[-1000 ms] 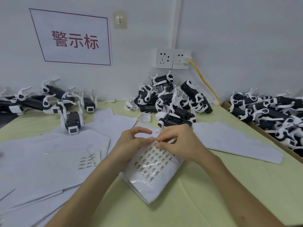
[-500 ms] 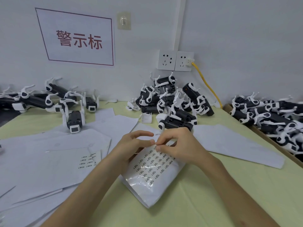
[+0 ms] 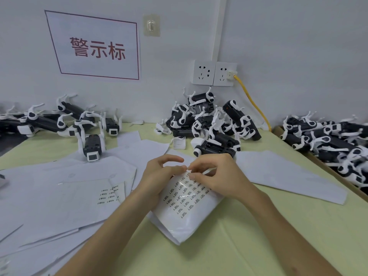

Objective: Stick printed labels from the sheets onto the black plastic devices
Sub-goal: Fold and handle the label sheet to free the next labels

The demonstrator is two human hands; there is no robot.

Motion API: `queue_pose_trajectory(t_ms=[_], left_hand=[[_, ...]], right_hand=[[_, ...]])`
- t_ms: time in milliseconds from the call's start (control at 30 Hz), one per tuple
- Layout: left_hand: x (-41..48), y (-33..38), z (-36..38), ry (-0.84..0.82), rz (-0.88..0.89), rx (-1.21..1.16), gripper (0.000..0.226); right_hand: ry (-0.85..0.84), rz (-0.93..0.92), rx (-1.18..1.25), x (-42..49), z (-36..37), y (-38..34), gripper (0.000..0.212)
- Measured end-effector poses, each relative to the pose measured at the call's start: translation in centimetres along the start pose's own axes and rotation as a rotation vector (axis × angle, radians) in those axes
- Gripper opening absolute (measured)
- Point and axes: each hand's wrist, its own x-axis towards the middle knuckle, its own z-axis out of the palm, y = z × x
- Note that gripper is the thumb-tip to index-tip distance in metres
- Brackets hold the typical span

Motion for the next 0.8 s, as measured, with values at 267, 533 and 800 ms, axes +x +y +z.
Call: queue_pose_trajectory(t_ms=[267,533,800], left_hand=[[-0.19,-0.06,0.10,-0.028,-0.035,-0.006,0.023],[-0.14,-0.10,0.20,0.036,0.047,0.072,0.018],[0.13,-0.11,0.00,-0.004,0.110,0.218,0.014]], right_hand=[[-0.005,-0.071,-0.063,0.00,0.13,-0.23,0.014],[0.010,-0.127,-0.103,-0.11,0.38,-0.58,0.018],[-0.016,-0.091,-0.114,0.01,0.15,-0.51,0.013]])
